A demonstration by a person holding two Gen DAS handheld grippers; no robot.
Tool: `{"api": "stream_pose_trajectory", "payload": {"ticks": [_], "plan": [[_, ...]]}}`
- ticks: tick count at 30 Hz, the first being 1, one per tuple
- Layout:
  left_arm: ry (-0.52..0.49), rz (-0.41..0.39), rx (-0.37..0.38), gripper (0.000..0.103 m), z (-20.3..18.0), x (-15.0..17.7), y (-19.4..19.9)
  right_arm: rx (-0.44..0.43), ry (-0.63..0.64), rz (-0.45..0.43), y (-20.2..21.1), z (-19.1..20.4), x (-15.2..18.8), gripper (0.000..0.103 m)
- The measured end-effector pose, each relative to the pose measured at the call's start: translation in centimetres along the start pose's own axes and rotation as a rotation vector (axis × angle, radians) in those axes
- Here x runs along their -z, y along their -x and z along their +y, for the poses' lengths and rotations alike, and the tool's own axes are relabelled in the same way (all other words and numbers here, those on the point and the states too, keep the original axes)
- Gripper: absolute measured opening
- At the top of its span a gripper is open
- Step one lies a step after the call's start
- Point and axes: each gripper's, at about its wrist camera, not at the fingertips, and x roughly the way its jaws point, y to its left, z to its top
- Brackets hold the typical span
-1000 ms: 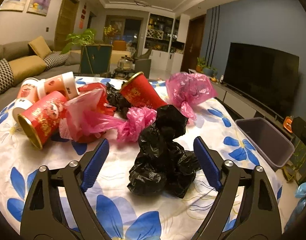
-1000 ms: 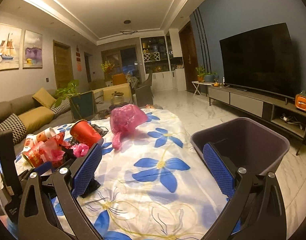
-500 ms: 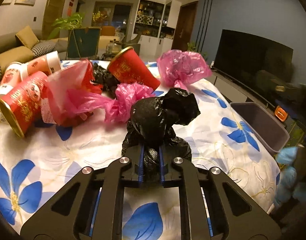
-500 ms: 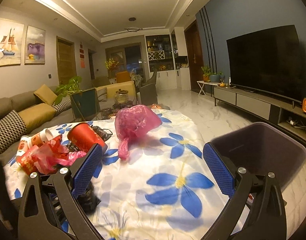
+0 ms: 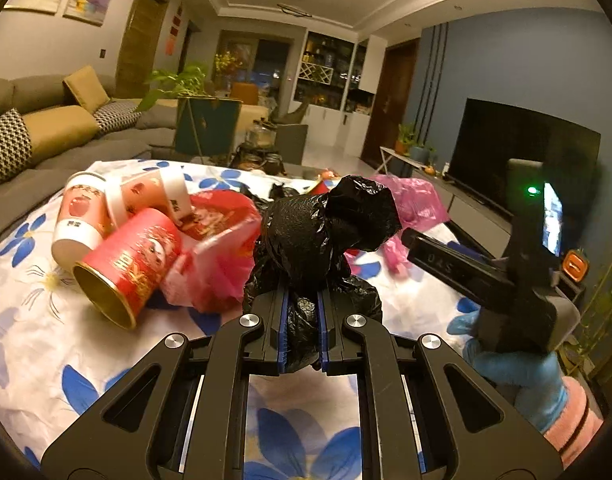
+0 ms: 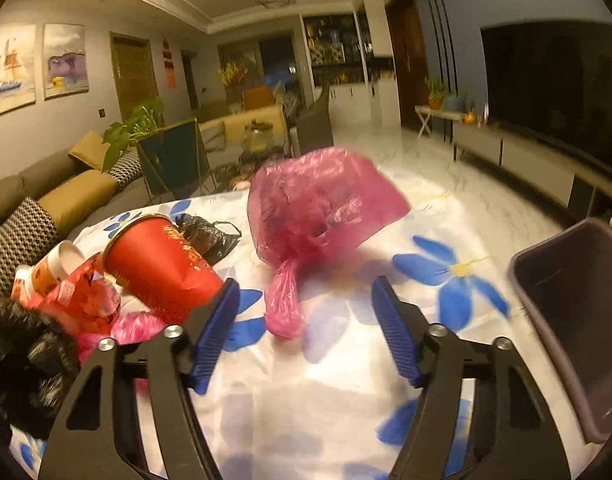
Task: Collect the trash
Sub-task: 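Grasp the pink plastic bag with the right gripper while the left gripper holds the black bag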
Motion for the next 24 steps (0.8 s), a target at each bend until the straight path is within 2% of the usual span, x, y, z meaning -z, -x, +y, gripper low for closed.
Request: {"api": "stream_pose_trajectory", "payload": {"ticks": [2, 7, 10, 12, 15, 24], "plan": [[0.014, 0.002, 0.002, 0.011, 0.5, -0.1, 0.0, 0.009, -0.014, 0.028, -1.1, -0.1, -0.2, 0.062], [0.034, 0.002, 0.001, 0.011, 1.5, -0.4, -0.2, 0.031, 0.009, 0.103, -2.4, 0.4, 0.4, 0.045], [0.04, 0.003, 0.003, 0.011, 1.7, -0.3, 0.1, 0.029, 0.021, 0.12, -2.6, 0.7, 0.5, 0.03], [0.042, 0.003, 0.005, 0.011, 1.7, -0.3, 0.1, 0.021, 0.03, 0.123, -2.5, 0.9, 0.6, 0.016], [0.04, 0.002, 0.003, 0.011, 1.7, -0.3, 0.1, 0.019, 0.042, 0.115, -2.3, 1.0, 0.5, 0.01], [0.034, -0.007, 0.003, 0.011, 1.1, -0.6, 0.9, 0.017, 0.042, 0.053, 0.4, 0.3, 0.2, 0.006]]}}
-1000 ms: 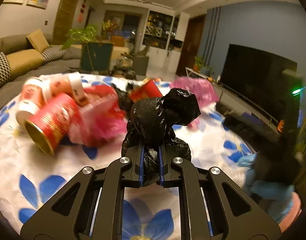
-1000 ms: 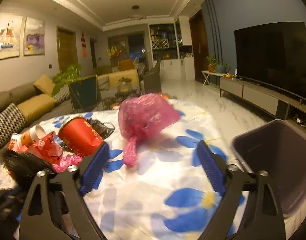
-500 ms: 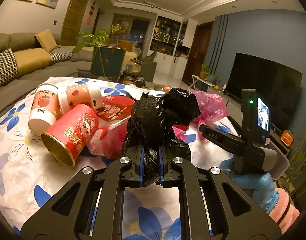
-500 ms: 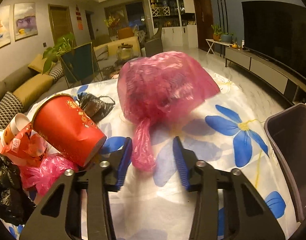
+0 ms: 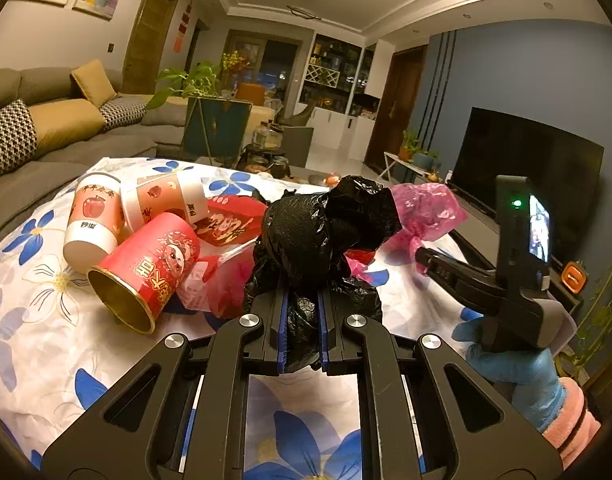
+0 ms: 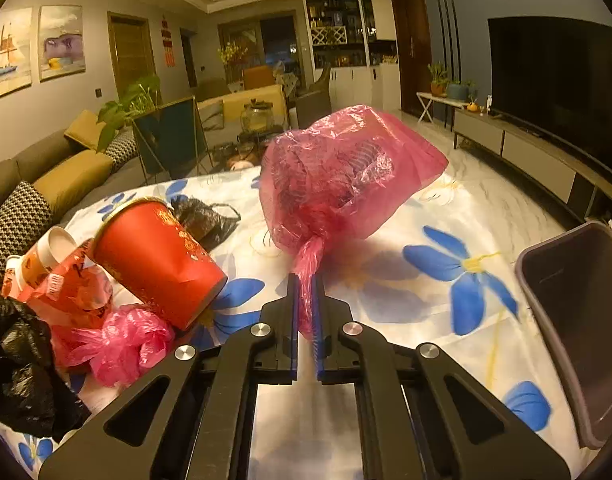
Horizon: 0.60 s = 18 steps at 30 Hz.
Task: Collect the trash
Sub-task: 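Grasp the pink plastic bag with the right gripper while the left gripper holds the black bag, then carry both bags over the grey bin and open both grippers to drop them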
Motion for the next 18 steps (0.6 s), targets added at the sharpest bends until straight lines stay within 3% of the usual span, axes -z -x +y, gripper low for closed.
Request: {"api": "stream_pose_trajectory", "payload": {"ticks": [18], "plan": [[-0.072, -0.032, 0.071, 0.011, -4.8, -0.8, 1.3, 0.008, -0.013, -0.17, 10.8, -4.8, 0.0, 0.006]]}}
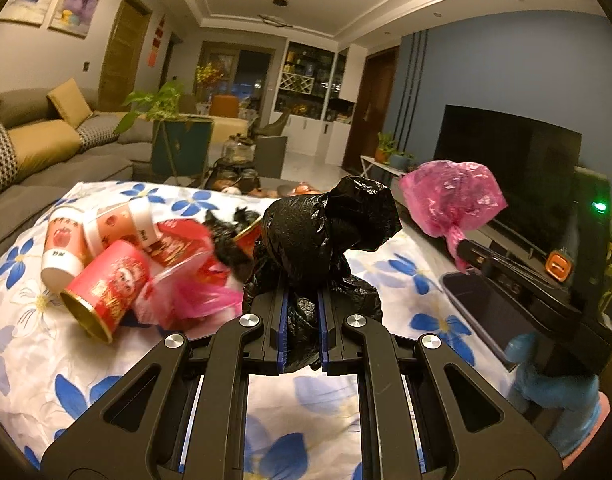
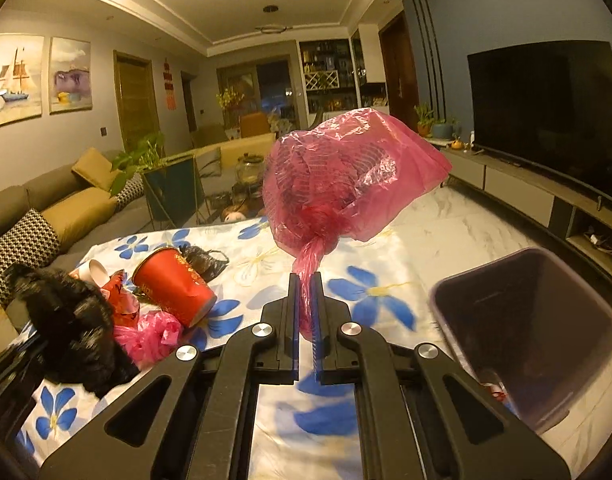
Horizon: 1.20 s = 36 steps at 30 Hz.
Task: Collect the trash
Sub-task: 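Carry both bags over the grey bin and open both grippers to drop them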
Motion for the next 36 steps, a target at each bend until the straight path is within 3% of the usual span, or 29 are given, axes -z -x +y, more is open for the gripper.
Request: {"api": "stream_pose_trajectory", "payload": {"ticks": [12, 23, 36], "plan": [[-0.105, -0.011, 0.162, 0.011, -8.4, -1.8, -1.9, 0.128, -0.012, -0.098, 5.9, -5.9, 0.0, 0.006], [-0.213, -0.035, 0.351, 0.011, -18.6, -1.3, -4.6, 0.258, -0.072, -0.102, 7.5, -12.3, 0.9, 0.006], [-0.251, 0.013, 0.441, 0.011, -24.0, -0.3, -8.5, 0.27, -0.089, -0.088, 7.5, -14.9, 1.7, 0.006]]}}
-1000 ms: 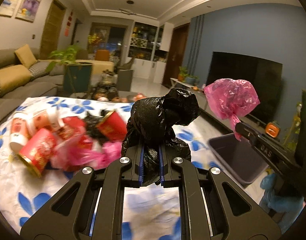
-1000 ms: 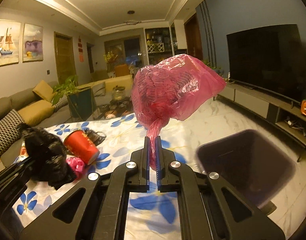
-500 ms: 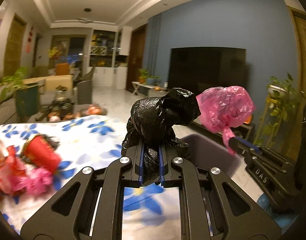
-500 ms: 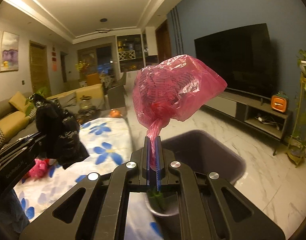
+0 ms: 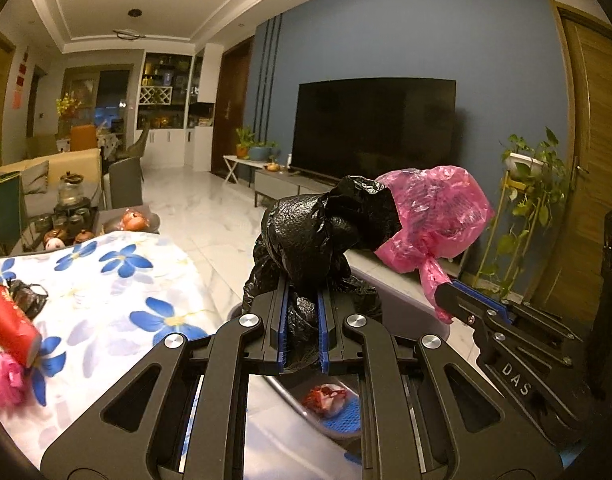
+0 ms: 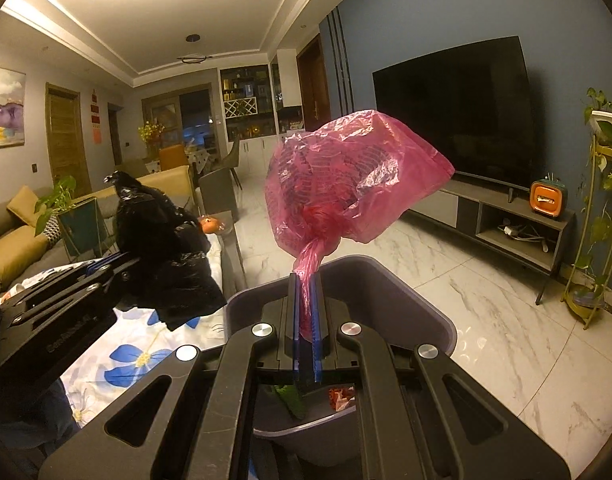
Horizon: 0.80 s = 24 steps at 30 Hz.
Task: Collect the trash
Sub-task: 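Carry both bags over the grey bin and open both grippers to drop them, then move both grippers back toward the red cups and bags on the table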
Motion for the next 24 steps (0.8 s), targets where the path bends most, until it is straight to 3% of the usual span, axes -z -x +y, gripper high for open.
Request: {"api": "stream_pose_trajectory", "payload": {"ticks": [12, 14, 16, 19, 24], "plan": [[0.01, 0.03, 0.03, 0.014, 0.7, 0.4, -2.7, -0.009, -0.006, 0.022, -0.8, -0.2, -0.1, 0.006], [0.005, 0.035, 0.034, 0.02, 0.7, 0.5, -3.0, -0.006, -0.008, 0.023, -0.8, -0.2, -0.2, 0.006], [0.006, 0.044, 0.041, 0.037, 0.8, 0.6, -3.3, -0.005, -0.016, 0.031, -0.9, -0.3, -0.2, 0.007], [0.001, 0.044, 0.05, 0.053, 0.9, 0.9, -3.5, -0.006, -0.034, 0.04, -1.0, -0.4, -0.1, 0.015], [0.008, 0.041, 0.035, 0.065, 1.6, 1.3, -3.1, 0.015, -0.048, 0.046, -0.8, -0.4, -0.2, 0.023]]}}
